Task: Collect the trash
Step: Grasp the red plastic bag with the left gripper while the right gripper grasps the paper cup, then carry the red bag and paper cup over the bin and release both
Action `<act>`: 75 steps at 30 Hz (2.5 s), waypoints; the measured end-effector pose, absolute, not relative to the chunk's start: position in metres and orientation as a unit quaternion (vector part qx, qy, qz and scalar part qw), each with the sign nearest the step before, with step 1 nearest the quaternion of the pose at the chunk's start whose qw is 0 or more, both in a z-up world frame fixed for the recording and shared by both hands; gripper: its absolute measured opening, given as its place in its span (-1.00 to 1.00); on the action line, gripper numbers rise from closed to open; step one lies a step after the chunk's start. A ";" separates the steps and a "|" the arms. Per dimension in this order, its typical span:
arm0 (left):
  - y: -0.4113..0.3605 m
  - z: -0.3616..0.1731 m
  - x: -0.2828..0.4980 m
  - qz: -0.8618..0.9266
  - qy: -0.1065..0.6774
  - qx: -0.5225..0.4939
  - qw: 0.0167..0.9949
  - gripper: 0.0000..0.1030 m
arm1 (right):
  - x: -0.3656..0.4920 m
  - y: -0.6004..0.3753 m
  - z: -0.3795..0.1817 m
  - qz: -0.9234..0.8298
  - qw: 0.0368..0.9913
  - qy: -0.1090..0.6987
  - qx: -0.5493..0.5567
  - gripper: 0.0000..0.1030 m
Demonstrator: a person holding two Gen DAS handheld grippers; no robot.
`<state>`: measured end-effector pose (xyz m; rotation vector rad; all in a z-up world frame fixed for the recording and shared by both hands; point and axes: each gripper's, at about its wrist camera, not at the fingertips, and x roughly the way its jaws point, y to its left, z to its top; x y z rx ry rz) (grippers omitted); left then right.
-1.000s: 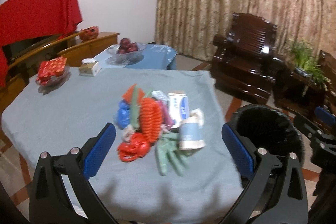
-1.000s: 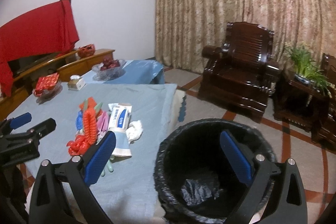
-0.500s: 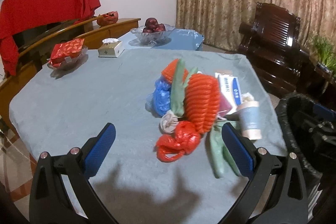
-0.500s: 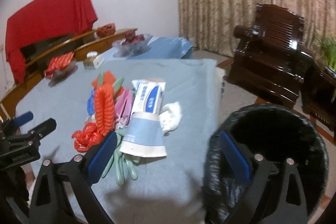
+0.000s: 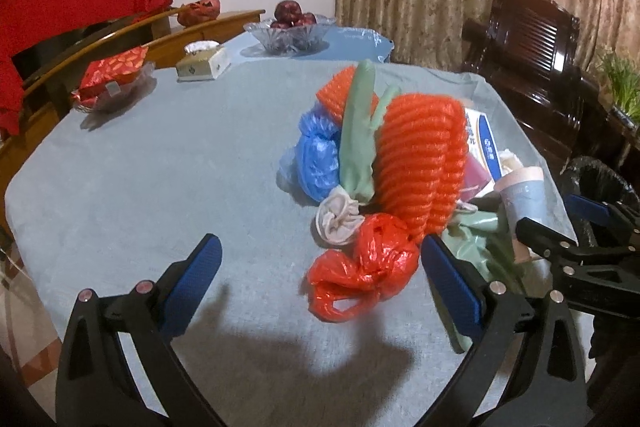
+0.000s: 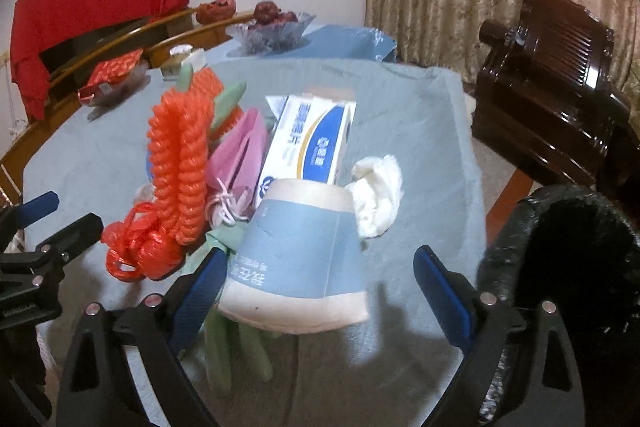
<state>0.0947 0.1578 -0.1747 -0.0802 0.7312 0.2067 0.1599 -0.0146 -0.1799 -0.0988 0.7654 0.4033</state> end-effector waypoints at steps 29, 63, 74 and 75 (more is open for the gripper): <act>0.125 -0.209 0.120 0.073 0.387 -0.016 0.919 -0.15 | 0.155 -0.018 -0.181 0.268 0.881 0.388 -0.029 0.05; 0.003 -0.112 0.086 -0.075 0.314 -0.015 0.946 -0.68 | 0.101 -0.146 -0.112 0.184 0.925 0.331 0.022 0.05; -0.089 -0.122 0.122 -0.168 0.333 -0.005 0.928 -0.68 | 0.093 -0.242 -0.139 0.064 0.932 0.353 0.044 0.07; -0.099 -0.124 0.125 -0.175 0.334 -0.003 0.926 -0.68 | 0.093 -0.247 -0.141 0.058 0.932 0.354 0.044 0.07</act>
